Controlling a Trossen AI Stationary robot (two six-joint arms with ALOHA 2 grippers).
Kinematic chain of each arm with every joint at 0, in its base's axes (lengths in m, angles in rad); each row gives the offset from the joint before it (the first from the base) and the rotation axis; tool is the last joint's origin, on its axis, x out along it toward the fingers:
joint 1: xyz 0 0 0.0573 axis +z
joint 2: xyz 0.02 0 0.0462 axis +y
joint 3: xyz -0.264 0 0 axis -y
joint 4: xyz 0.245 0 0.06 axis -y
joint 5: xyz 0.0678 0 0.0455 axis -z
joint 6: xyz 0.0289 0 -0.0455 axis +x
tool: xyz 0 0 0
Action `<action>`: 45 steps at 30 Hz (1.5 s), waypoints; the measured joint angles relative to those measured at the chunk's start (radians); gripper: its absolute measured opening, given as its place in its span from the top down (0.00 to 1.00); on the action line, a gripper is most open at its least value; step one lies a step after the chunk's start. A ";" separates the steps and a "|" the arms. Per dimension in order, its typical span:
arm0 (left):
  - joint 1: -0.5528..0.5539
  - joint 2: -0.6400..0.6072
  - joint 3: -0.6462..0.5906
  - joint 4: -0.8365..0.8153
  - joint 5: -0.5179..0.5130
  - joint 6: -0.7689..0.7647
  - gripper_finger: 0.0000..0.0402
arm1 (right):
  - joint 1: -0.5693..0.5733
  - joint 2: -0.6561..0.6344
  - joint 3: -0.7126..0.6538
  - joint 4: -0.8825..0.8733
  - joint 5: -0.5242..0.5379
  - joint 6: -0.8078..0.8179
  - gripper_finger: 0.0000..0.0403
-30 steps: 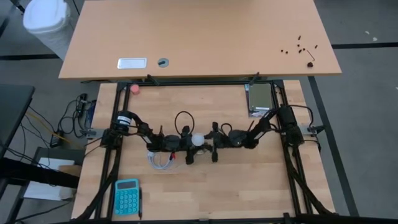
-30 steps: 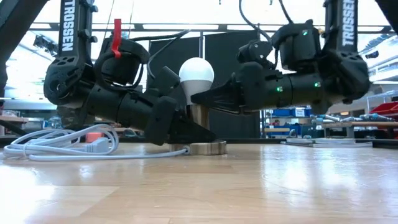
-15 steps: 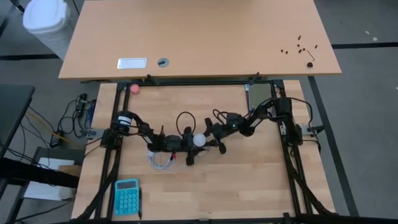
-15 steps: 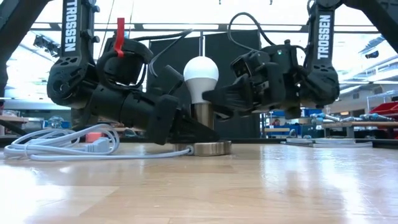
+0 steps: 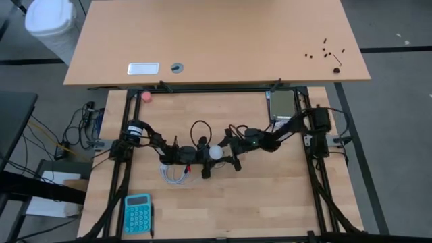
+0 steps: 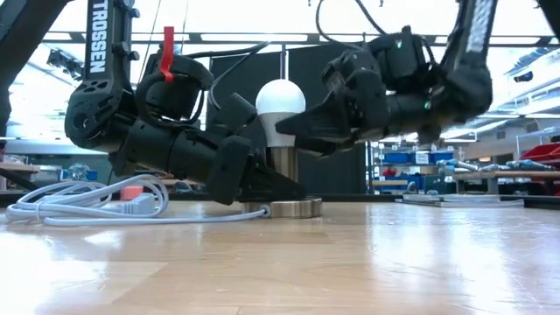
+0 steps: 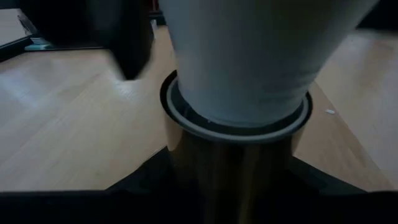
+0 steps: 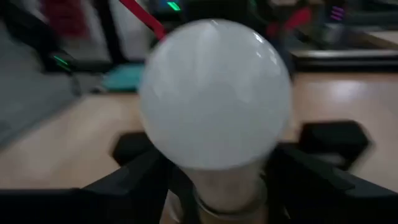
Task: Screw lightbulb
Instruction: Remove the lightbulb from the lamp
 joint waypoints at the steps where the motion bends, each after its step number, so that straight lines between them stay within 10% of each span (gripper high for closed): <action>1: 0.000 0.000 0.000 0.000 0.001 0.000 0.53 | 0.012 -0.029 -0.003 -0.056 0.053 -0.023 0.33; 17: 0.000 0.000 0.000 -0.001 0.008 -0.005 0.53 | 0.257 -0.353 -0.168 -0.413 0.646 0.117 0.33; 29: -0.001 0.000 0.000 -0.002 0.007 -0.013 0.53 | 0.424 -0.091 -0.006 -0.314 1.100 0.179 0.33; 45: -0.001 0.000 0.000 -0.007 -0.003 -0.024 0.53 | 0.428 0.203 0.252 -0.043 1.334 -0.002 0.39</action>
